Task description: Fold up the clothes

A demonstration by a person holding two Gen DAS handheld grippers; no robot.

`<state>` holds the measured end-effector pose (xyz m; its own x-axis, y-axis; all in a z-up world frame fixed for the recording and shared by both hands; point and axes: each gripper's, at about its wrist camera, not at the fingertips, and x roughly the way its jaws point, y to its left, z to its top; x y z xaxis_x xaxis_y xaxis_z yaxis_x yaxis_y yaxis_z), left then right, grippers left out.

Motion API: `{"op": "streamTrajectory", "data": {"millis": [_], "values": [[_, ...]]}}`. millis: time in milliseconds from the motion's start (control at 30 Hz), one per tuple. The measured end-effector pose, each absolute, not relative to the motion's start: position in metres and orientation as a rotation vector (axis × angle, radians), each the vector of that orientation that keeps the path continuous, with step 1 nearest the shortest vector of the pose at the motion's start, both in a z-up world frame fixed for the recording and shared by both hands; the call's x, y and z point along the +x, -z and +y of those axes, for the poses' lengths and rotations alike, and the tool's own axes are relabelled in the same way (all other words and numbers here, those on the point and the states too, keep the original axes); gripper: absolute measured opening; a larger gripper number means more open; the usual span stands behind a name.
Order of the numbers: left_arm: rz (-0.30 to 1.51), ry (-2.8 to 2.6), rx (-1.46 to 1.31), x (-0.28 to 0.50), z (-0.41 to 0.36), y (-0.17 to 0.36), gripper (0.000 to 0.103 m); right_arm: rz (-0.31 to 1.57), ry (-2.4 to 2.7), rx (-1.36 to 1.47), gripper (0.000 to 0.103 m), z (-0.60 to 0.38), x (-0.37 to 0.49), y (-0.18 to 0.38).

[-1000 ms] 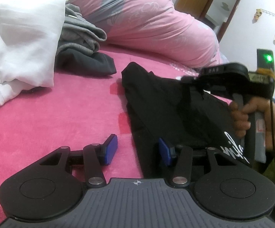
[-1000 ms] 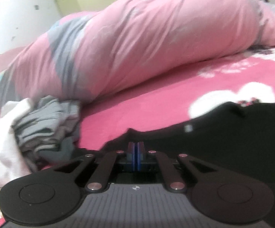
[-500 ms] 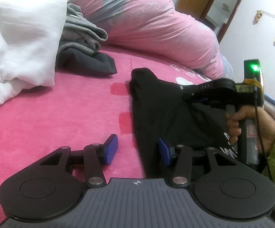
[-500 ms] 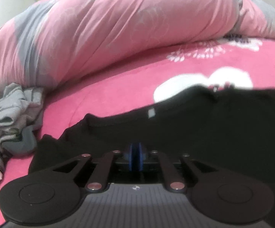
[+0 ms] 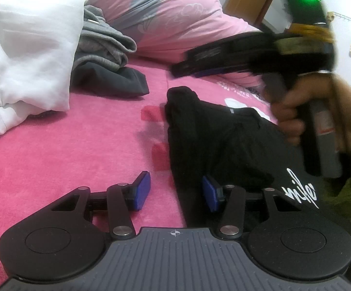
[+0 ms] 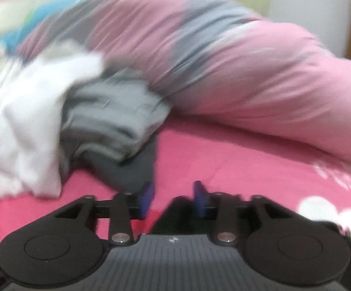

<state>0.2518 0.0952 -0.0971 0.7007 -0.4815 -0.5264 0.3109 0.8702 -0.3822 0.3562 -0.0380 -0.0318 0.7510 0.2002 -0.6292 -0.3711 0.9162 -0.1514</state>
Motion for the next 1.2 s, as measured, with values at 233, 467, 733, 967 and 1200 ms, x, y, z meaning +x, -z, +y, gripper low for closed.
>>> {"op": "streamTrajectory", "data": {"millis": [233, 467, 733, 967, 1200], "values": [[0.659, 0.447, -0.271, 0.251, 0.095, 0.097, 0.048, 0.768, -0.265, -0.182, 0.033, -0.061, 0.378, 0.06], [0.658, 0.445, -0.266, 0.25, 0.094, 0.097, 0.048, 0.696, -0.359, 0.234, 0.005, -0.113, 0.382, 0.058], [0.657, 0.444, -0.267, 0.251, 0.094, 0.097, 0.048, 0.707, -0.436, 0.32, 0.005, -0.097, 0.396, 0.083], [0.657, 0.445, -0.27, 0.252, 0.094, 0.097, 0.048, 0.702, -0.43, 0.163, 0.018, -0.066, 0.405, 0.091], [0.658, 0.444, -0.267, 0.252, 0.093, 0.098, 0.048, 0.561, -0.305, 0.159, 0.037, -0.105, 0.38, 0.04]]}}
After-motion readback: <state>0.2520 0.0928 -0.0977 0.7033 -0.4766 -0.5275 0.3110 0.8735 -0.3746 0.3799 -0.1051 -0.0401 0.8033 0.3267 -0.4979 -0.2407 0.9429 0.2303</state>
